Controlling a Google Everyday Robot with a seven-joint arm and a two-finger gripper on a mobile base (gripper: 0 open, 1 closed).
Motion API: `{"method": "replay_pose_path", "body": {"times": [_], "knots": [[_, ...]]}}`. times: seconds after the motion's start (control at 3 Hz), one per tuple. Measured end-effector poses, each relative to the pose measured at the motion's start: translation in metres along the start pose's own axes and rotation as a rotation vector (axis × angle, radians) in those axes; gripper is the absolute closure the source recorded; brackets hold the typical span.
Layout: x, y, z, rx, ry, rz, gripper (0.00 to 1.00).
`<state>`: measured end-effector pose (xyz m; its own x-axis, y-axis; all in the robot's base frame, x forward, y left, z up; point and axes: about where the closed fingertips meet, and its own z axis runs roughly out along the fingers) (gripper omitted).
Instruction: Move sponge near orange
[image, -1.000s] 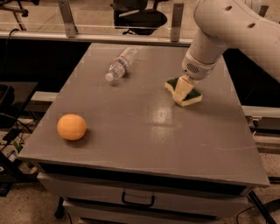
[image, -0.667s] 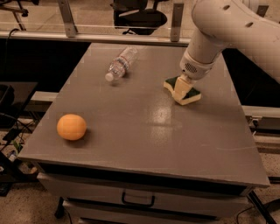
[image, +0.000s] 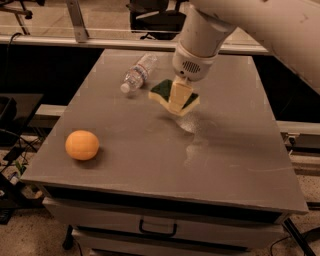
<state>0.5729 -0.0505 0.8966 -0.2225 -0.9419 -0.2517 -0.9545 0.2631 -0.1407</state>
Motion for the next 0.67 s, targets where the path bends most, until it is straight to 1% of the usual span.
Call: {"method": "replay_pose_path", "body": {"times": [0.33,0.67], "knots": [[-0.025,0.029,0.001,-0.051,0.0,-0.182,1.0],[-0.036,0.053,0.014,-0.104,0.014,-0.34,1.0]]}}
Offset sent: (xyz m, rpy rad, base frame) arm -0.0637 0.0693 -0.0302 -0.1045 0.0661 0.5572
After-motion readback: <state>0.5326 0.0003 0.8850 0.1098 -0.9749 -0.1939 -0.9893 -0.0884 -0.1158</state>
